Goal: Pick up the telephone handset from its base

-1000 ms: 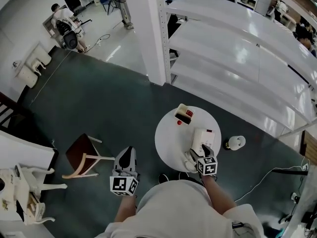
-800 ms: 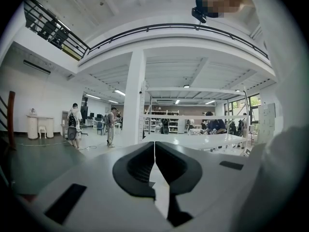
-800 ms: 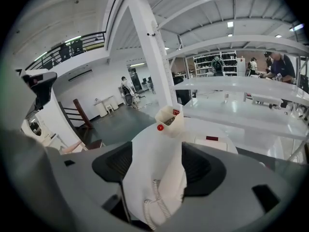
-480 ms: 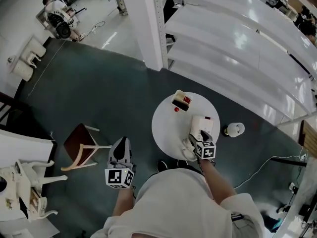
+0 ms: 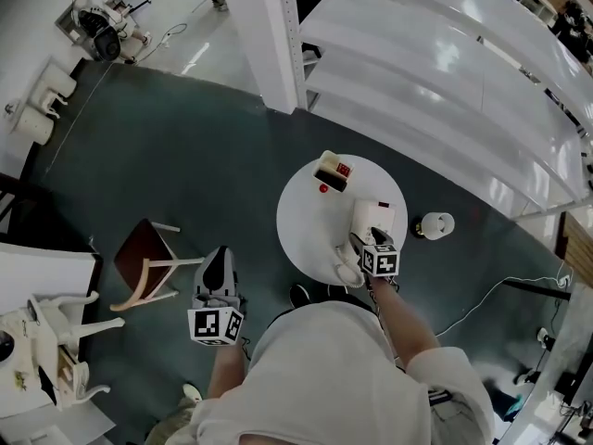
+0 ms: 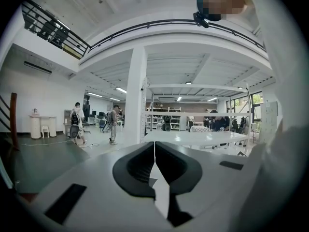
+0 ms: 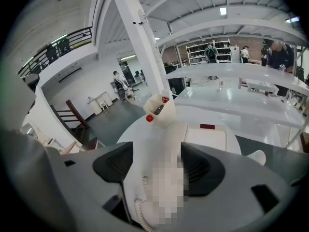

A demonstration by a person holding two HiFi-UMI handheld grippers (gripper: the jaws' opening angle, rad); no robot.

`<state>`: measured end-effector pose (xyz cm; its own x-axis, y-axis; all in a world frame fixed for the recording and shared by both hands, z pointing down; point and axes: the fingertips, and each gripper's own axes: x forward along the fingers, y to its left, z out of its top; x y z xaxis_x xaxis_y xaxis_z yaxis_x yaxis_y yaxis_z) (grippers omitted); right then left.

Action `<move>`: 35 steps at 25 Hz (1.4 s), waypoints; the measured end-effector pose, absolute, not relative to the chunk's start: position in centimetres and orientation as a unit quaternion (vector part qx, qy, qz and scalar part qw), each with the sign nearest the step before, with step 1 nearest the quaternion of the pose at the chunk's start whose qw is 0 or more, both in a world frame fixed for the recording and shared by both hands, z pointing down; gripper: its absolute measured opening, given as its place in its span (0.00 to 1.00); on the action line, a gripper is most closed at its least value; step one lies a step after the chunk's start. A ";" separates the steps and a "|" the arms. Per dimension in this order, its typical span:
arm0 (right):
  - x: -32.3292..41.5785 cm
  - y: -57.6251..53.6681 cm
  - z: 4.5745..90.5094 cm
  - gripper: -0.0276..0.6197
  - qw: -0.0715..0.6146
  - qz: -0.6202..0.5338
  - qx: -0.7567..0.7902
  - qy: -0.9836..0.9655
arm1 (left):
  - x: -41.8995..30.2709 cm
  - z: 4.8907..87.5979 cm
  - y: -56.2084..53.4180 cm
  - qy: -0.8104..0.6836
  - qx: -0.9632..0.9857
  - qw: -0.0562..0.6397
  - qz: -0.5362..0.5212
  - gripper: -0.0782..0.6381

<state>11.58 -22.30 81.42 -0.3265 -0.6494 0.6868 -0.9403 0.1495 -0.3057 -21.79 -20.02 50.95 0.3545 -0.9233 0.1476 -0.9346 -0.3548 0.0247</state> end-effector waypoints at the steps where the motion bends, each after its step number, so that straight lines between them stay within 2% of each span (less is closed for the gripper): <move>1: 11.6 -22.4 81.6 0.53 0.203 0.363 0.543 -0.729 | -21.7 51.0 -20.0 -0.565 0.821 0.050 0.056 0.14; 24: 12.2 -24.7 87.2 0.51 0.290 0.406 0.573 -0.650 | -23.2 52.1 -19.8 -0.589 0.801 0.068 0.080 0.14; 35: 12.3 -26.2 88.7 0.51 0.311 0.418 0.590 -0.617 | -23.5 52.1 -20.0 -0.591 0.799 0.070 0.080 0.14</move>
